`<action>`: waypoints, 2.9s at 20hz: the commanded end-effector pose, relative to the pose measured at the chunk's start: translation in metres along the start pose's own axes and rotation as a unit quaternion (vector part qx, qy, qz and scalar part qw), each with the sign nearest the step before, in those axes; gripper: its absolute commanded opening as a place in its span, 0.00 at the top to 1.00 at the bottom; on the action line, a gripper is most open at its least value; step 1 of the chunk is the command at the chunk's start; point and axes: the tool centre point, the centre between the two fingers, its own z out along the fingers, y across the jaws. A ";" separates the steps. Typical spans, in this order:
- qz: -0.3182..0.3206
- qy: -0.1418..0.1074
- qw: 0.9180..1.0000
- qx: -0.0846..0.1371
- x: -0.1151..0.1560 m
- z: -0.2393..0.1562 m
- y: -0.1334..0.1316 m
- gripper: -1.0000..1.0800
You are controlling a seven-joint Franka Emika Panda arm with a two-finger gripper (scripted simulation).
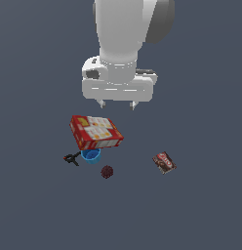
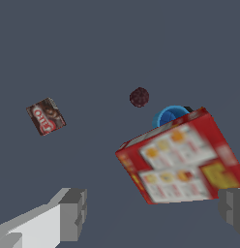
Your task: Pick up a designated object from a clutter of objects.
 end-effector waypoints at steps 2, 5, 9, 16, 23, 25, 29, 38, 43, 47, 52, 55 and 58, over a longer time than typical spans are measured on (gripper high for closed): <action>0.000 0.000 1.000 0.000 0.000 0.000 0.001 0.04; 0.008 -0.003 1.000 0.000 -0.001 0.002 0.009 0.04; 0.023 -0.011 1.000 0.000 -0.003 0.006 0.029 0.04; 0.026 -0.013 1.000 0.000 -0.004 0.007 0.034 0.04; 0.068 -0.013 0.998 0.006 0.005 0.019 0.042 0.04; 0.087 -0.013 0.996 0.009 0.009 0.025 0.045 0.04; 0.139 -0.014 0.990 0.015 0.019 0.041 0.056 0.04; 0.298 -0.017 0.954 0.028 0.044 0.094 0.092 0.04; 0.388 -0.018 0.921 0.031 0.054 0.127 0.115 0.04; 0.458 -0.018 0.888 0.031 0.060 0.154 0.136 0.04; 0.541 -0.017 0.840 0.028 0.065 0.188 0.162 0.04; 0.586 -0.015 0.810 0.026 0.066 0.207 0.178 0.04; 0.622 -0.013 0.783 0.023 0.065 0.224 0.191 0.04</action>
